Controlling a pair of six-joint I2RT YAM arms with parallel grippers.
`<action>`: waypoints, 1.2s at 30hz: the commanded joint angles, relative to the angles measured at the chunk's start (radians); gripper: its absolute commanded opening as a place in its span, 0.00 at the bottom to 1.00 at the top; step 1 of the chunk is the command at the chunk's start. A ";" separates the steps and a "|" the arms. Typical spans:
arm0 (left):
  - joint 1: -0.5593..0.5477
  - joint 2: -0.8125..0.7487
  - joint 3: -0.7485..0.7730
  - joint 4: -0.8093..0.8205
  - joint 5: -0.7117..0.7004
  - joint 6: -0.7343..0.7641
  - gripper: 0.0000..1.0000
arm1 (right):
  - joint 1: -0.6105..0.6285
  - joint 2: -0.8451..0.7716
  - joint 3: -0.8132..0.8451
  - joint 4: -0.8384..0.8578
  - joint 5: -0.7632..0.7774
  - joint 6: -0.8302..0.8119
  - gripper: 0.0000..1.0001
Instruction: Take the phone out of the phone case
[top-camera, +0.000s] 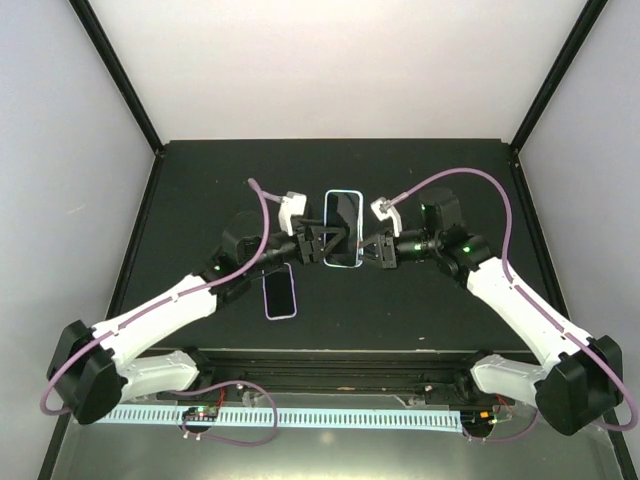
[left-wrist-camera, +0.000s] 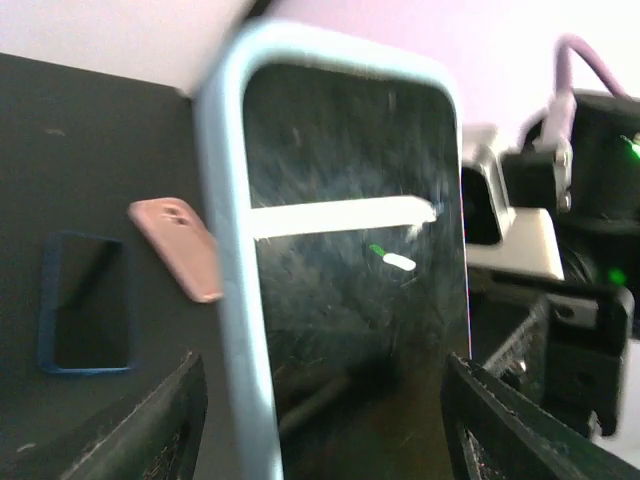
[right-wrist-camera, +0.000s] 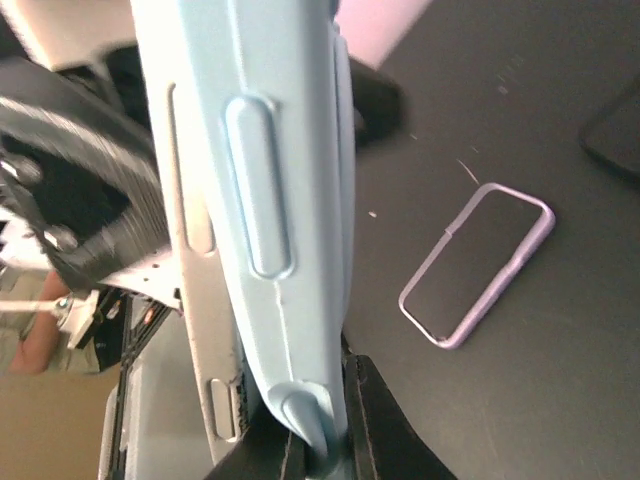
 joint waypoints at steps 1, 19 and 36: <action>0.000 -0.140 0.003 -0.260 -0.341 0.069 0.68 | -0.005 -0.046 -0.030 -0.070 0.140 0.101 0.01; -0.388 0.020 0.011 -0.494 -0.852 0.399 0.63 | -0.016 0.224 -0.106 -0.140 0.397 0.249 0.01; -0.546 0.402 0.141 -0.399 -1.039 0.433 0.61 | -0.010 0.580 0.106 -0.288 0.292 0.090 0.01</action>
